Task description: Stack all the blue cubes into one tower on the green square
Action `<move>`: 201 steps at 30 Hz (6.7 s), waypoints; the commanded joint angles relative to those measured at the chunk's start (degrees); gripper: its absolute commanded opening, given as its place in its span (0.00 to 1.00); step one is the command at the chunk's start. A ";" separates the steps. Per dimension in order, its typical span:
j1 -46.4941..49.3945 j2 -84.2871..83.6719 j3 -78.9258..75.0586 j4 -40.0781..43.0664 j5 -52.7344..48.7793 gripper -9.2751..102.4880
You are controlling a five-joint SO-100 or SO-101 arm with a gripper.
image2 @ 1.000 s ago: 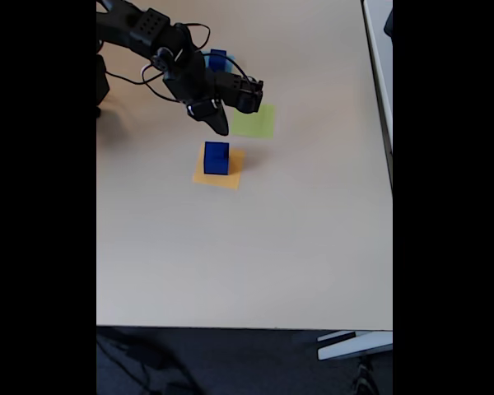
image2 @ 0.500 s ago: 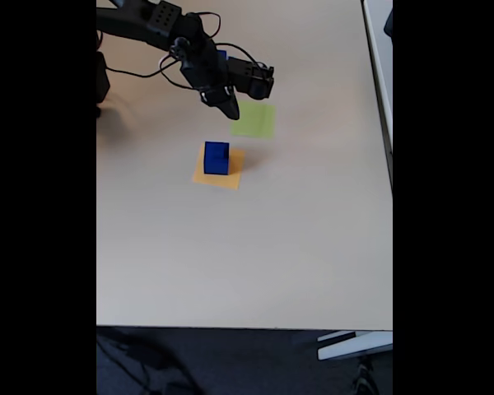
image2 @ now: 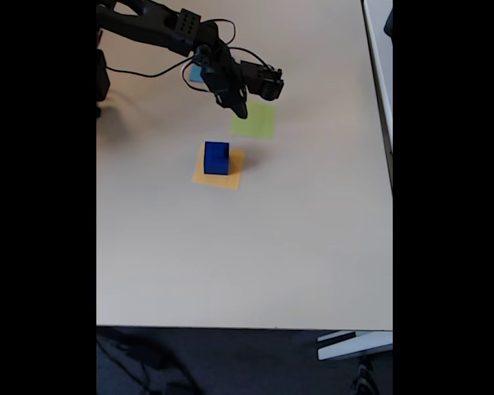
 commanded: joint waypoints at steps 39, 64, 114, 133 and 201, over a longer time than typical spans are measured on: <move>-2.81 -9.76 -10.55 -1.23 5.89 0.14; -5.98 -8.17 -23.82 -7.03 -1.23 0.22; 12.66 18.46 9.40 -1.41 -8.70 0.38; 16.26 17.67 12.57 0.62 -12.48 0.35; -3.08 18.46 -4.92 18.54 11.07 0.12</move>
